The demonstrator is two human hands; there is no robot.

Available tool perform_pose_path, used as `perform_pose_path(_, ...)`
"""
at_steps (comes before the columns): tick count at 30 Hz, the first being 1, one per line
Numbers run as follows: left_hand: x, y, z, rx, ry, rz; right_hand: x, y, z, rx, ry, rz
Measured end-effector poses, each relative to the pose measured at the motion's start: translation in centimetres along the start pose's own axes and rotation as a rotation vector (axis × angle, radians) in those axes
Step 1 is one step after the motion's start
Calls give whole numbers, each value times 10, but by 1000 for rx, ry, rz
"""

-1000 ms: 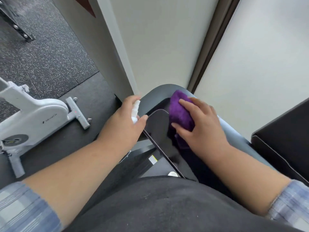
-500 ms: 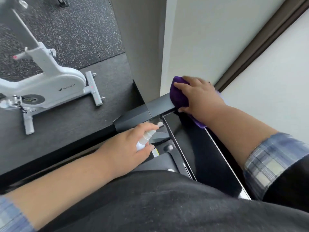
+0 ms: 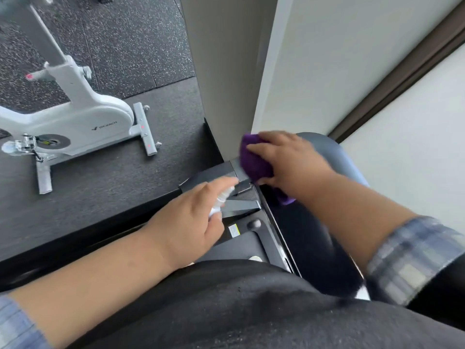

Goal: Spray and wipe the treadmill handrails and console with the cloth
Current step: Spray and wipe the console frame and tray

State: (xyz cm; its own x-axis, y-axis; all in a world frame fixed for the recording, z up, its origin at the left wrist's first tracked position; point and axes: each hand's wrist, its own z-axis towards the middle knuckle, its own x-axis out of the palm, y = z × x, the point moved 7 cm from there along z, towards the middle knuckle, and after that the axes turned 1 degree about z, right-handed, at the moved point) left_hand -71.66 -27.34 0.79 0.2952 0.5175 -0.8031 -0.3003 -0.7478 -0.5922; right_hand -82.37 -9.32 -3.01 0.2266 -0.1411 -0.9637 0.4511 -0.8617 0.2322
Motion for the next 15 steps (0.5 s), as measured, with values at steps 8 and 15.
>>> perform_pose_path(8,-7,29,-14,-180,-54,-105,-12,-51,-11,167,-23,-30)
perform_pose_path(15,-28,37,-30,-165,-223,-84,34,152,26,-323,28,-15)
